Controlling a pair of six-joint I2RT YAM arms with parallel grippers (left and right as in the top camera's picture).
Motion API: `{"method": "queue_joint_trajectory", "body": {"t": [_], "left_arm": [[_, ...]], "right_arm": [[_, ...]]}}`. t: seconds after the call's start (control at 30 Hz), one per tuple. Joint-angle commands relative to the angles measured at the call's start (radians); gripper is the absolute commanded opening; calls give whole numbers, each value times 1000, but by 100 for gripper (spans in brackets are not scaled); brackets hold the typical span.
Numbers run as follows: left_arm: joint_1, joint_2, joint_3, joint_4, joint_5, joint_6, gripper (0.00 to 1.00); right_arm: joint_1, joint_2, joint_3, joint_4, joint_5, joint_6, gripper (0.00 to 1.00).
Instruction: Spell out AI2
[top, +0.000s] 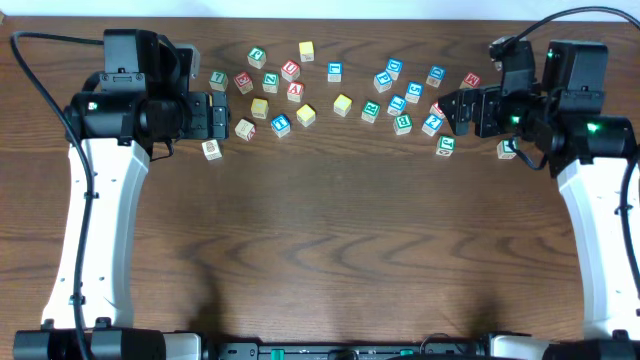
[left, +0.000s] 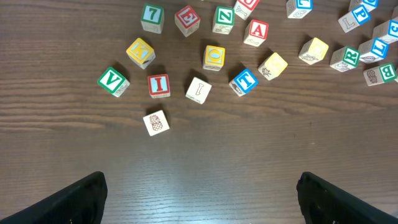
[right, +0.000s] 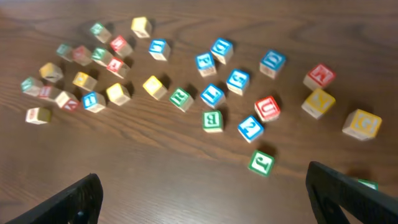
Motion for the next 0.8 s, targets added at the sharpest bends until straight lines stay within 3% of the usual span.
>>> {"method": "queue_joint_trajectory", "body": {"t": [0.0,0.3,0.73,0.77], "left_arm": [[3,-1,25,8,-26,-33,96],[3,0,24,15,-44,-85,96],[3,0,23,-5,-43,-130,96],[3,0,23,-8,-43,-130,96]], "right_arm": [[10,72,106,-65,97,60,99],[31,378,507,-386,255,152,98],[31,484,515,-335,295,203,99],[30,488,515,-330,300,203,93]]}}
